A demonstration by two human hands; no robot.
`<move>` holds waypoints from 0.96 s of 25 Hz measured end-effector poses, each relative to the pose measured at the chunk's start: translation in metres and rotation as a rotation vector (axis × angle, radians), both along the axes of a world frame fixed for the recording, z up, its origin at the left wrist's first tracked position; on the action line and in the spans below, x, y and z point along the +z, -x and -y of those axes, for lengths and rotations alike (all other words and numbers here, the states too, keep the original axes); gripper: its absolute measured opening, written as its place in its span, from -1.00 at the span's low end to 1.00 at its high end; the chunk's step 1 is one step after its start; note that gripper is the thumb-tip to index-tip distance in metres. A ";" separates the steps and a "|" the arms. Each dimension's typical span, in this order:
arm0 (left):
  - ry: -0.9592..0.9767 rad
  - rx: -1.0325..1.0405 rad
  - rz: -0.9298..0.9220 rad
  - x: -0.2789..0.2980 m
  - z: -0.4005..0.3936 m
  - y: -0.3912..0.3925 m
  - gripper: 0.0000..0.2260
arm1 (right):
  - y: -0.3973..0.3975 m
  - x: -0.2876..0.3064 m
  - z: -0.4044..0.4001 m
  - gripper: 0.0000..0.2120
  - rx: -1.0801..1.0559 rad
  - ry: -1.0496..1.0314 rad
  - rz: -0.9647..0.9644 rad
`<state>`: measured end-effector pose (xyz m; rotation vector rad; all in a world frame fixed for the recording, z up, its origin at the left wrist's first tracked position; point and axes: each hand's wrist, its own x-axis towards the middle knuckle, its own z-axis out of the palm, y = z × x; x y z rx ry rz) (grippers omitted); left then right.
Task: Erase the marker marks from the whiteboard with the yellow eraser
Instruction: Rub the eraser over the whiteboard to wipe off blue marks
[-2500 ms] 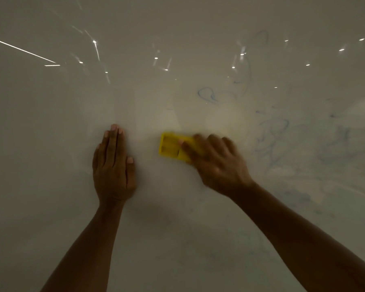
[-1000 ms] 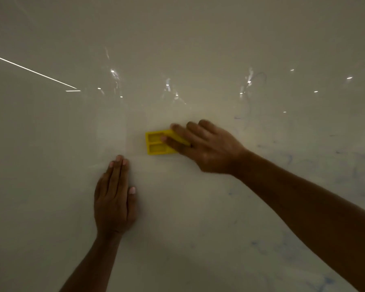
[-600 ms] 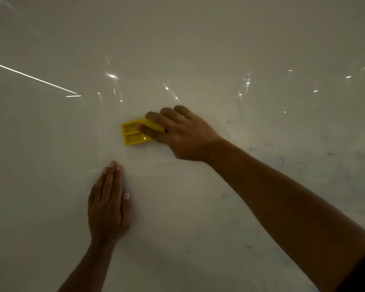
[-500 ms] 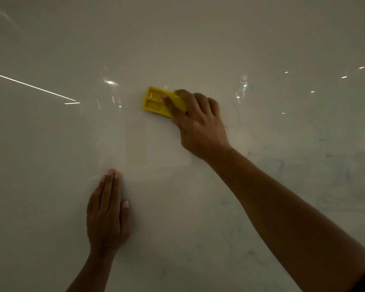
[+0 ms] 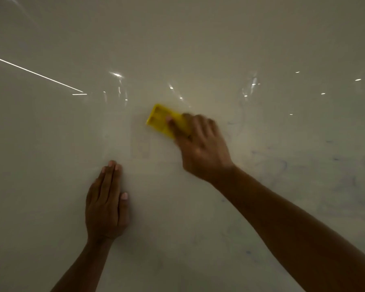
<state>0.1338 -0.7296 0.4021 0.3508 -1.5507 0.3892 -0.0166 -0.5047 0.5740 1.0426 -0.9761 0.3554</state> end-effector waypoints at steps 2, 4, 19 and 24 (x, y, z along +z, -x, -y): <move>0.007 -0.002 0.010 0.000 0.000 -0.002 -0.44 | 0.002 -0.010 -0.009 -0.53 -0.110 -0.137 -0.189; 0.005 -0.006 0.015 0.000 0.001 -0.002 -0.44 | 0.015 0.008 -0.032 -0.57 -0.175 -0.002 -0.112; 0.013 -0.004 0.019 -0.004 0.006 0.000 -0.43 | 0.040 0.076 -0.087 -0.34 -0.373 -0.046 0.060; 0.012 -0.015 0.021 -0.002 0.008 -0.002 -0.43 | 0.043 0.071 -0.082 -0.52 -0.292 0.044 0.035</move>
